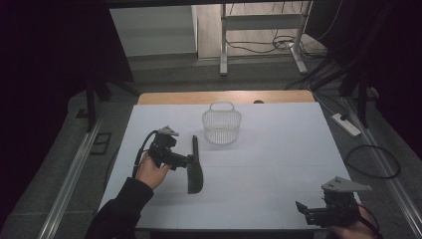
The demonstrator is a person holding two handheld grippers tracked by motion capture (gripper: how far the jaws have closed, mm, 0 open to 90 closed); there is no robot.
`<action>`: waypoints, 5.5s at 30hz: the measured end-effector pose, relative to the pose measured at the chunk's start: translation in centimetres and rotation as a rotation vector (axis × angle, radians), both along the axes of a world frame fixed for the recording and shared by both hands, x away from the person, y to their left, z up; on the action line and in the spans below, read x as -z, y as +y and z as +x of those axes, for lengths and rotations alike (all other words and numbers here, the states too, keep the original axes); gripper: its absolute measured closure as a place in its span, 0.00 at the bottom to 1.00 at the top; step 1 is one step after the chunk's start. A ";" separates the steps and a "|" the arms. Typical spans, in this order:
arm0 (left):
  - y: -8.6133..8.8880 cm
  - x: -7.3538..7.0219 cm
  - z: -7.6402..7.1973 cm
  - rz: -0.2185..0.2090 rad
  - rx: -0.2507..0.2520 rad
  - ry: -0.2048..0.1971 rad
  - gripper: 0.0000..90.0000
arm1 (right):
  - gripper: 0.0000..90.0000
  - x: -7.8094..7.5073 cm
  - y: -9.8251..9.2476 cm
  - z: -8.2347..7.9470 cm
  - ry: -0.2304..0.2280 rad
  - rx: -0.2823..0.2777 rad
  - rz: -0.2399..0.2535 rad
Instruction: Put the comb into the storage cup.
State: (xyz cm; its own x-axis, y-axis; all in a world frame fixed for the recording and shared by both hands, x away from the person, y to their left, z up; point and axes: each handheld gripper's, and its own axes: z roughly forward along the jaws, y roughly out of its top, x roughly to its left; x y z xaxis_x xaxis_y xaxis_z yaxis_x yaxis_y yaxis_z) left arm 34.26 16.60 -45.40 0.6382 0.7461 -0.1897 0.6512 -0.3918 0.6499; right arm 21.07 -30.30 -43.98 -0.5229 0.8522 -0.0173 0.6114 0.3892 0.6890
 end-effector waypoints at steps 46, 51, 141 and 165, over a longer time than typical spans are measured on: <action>-4.9 1.6 5.4 0.110 0.074 0.031 0.06 | 0.00 0.0 -0.1 0.1 0.007 -0.003 0.007; -4.9 1.6 5.4 0.116 0.086 0.033 0.44 | 0.00 0.0 -0.1 0.0 0.005 -0.004 0.006; 3.0 6.1 7.3 0.263 -0.034 0.195 0.99 | 0.00 0.1 0.1 0.1 0.010 -0.011 -0.007; 5.5 6.0 1.8 0.270 -0.024 0.250 0.99 | 0.01 0.0 0.2 0.0 0.005 -0.021 -0.012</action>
